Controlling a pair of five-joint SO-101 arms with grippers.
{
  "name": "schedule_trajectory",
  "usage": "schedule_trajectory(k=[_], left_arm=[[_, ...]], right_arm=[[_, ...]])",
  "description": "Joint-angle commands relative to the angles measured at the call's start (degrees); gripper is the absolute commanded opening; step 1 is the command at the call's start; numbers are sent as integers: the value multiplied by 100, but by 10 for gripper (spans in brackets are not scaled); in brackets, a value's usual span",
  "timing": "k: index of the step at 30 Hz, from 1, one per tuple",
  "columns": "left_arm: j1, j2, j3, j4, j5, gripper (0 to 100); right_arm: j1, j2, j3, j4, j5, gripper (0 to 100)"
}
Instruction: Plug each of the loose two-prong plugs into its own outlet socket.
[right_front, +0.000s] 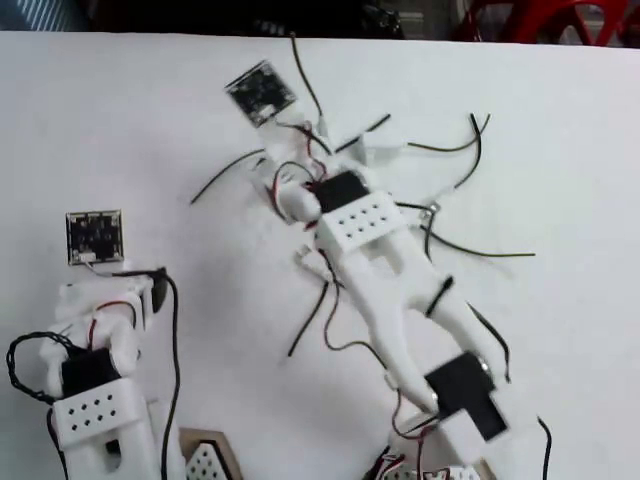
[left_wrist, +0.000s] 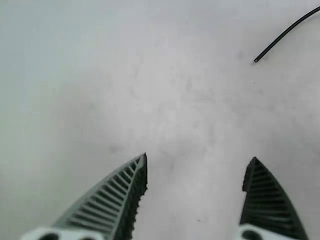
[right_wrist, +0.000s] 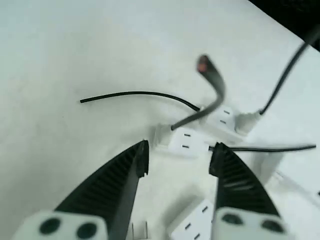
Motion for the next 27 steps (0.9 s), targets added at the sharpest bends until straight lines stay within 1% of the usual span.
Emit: schedule_trajectory(k=[1,8,11,13,15,19,22,27], left_arm=[[-31,-110,-26,-123,44,308],[-31,-110,-26,-123,44,308],[-31,-110,-26,-123,44,308],[-31,-110,-26,-123,44,308],[-31,-110,-26,-123,44,308],[-31,-110,-26,-123,44,308],[-22,-110,-26,-123,44,308],[-13,-110,-26,-123,44,308]], right_arm=[[215,-822,-308,1059,-413,151],[585,-1033,-281,2668,-440,153],[760,-1033,-35,2870,-360,156],[954,-1033,185,2844,88,155],[1209,-1033,387,2668,431,155],[1771,-1033,747,2246,448,155],[1895,-1024,1081,1736,448,155],[2035,-1024,1644,435,475,152]])
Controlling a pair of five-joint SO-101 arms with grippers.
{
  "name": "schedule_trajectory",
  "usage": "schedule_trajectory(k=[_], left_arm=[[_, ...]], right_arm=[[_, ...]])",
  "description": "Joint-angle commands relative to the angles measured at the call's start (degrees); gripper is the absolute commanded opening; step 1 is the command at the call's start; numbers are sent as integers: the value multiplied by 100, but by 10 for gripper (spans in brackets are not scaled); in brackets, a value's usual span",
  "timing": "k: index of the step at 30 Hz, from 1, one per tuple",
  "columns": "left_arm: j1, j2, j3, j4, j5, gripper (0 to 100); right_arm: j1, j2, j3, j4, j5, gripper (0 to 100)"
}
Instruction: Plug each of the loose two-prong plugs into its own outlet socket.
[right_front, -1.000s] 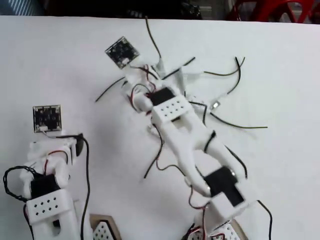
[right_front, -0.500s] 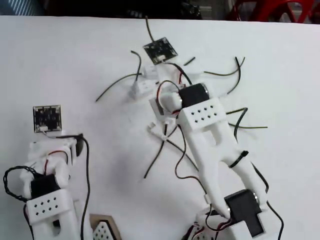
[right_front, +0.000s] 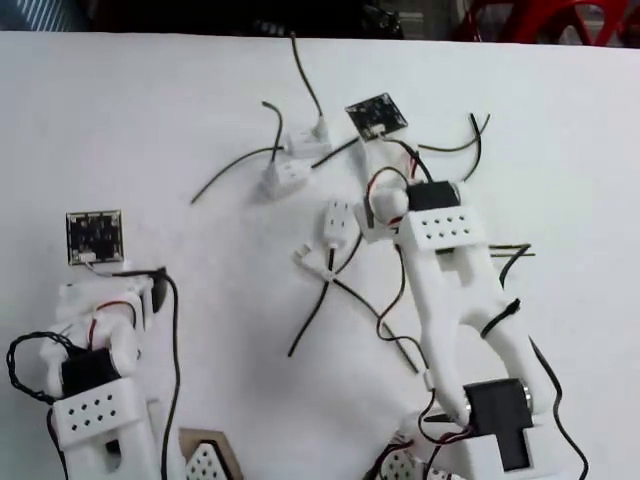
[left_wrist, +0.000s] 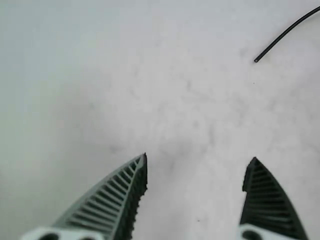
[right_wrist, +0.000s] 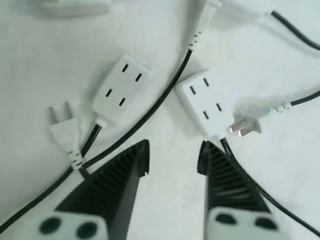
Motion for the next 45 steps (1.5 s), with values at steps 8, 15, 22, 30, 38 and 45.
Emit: schedule_trajectory(k=[8,15,22,30,38,45], left_arm=[[-13,-110,-26,-123,44,308],[-13,-110,-26,-123,44,308],[-31,-110,-18,-123,44,308],[-31,-110,-18,-123,44,308],[-13,-110,-18,-123,44,308],[-13,-110,-26,-123,44,308]], right_arm=[[690,-259,237,-620,97,155],[1147,-198,255,-251,-1073,155],[1121,541,-132,-462,-3455,155],[1165,2026,-1609,-259,-4440,155],[1499,3020,-3156,752,-4448,155],[1657,4092,-4202,848,-4422,155]])
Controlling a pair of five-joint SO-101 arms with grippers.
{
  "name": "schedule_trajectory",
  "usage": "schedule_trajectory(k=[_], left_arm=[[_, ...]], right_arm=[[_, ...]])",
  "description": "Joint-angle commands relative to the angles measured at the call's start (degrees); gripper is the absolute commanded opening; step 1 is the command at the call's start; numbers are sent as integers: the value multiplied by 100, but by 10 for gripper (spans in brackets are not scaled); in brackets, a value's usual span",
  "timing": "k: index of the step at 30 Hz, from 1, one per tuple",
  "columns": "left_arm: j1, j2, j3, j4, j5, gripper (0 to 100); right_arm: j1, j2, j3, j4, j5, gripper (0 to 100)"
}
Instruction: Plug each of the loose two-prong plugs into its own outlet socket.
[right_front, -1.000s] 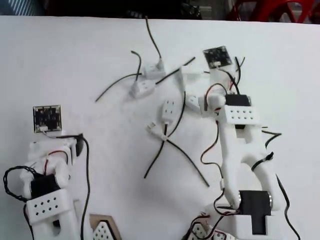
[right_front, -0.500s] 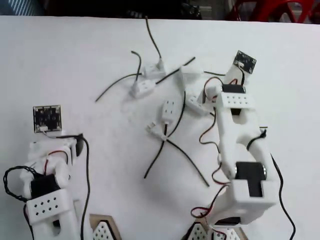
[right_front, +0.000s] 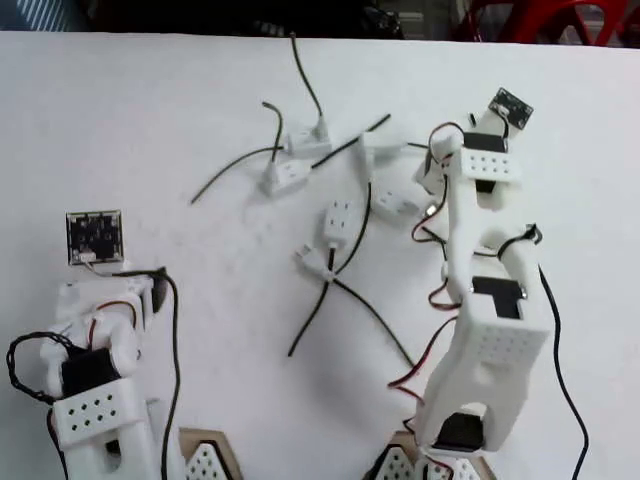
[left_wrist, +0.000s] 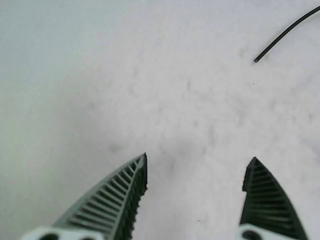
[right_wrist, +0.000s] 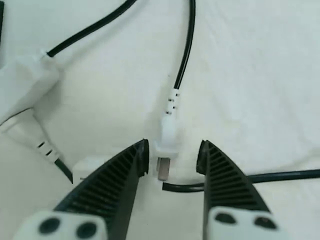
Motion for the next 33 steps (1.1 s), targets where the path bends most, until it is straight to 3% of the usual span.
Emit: schedule_trajectory(k=[1,8,13,19,24,33], left_arm=[[-13,-110,-26,-123,44,308],[-13,-110,-26,-132,44,308],[-13,-110,-26,-132,44,308],[-4,-110,-26,-132,44,308],[-4,-110,-26,-132,44,308],[-4,-110,-26,-132,44,308]], right_arm=[[66,418,-738,75,-18,155],[92,1516,-1925,892,-18,144],[101,1771,-2505,1376,-9,8],[215,1341,-3165,2387,53,18],[127,620,-3578,3363,949,17],[-673,-1147,-2180,3407,2374,17]])
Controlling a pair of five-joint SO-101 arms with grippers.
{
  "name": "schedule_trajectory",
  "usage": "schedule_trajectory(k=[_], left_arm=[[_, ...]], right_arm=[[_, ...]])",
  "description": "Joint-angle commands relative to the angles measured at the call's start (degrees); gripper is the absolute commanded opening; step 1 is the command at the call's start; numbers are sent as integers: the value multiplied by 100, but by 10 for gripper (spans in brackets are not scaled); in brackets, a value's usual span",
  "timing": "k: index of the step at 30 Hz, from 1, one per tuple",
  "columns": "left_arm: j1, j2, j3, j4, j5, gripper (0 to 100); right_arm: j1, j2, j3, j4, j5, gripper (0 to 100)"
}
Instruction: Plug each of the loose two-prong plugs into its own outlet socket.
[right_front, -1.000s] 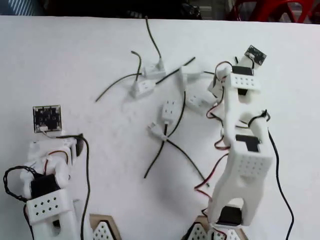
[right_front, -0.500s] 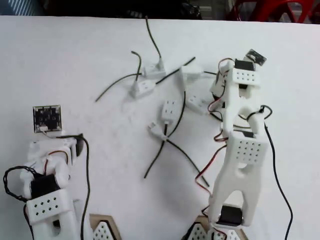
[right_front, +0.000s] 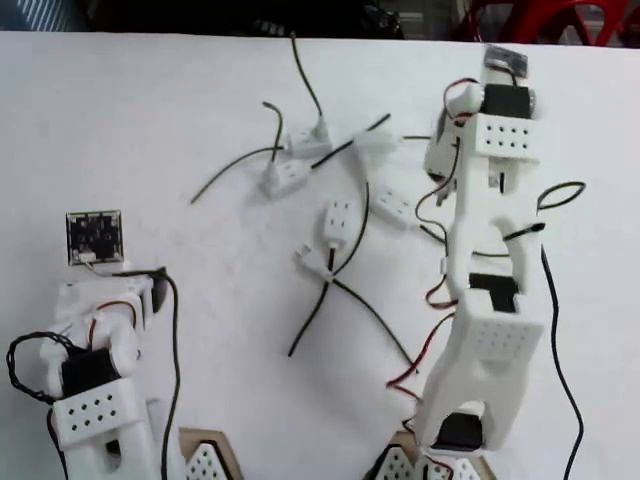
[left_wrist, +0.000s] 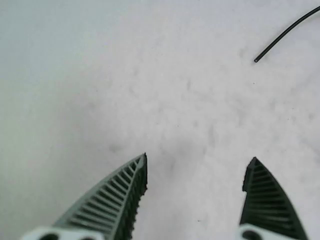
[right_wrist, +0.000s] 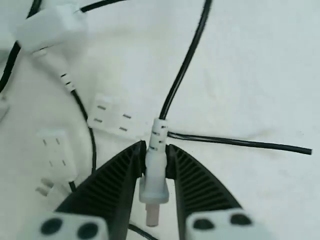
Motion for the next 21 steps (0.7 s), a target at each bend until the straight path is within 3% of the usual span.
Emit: schedule_trajectory(k=[1,6,13,21], left_arm=[[-4,-110,-26,-132,44,308],[-4,-110,-26,-132,44,308],[-4,-110,-18,-132,44,308],[-4,-119,44,-132,-105,308]], right_arm=[[-576,-1191,774,66,396,17],[-1701,-2510,2646,-242,642,17],[-3327,-3670,5407,-2440,642,17],[-4488,-3697,6541,-3565,642,17]])
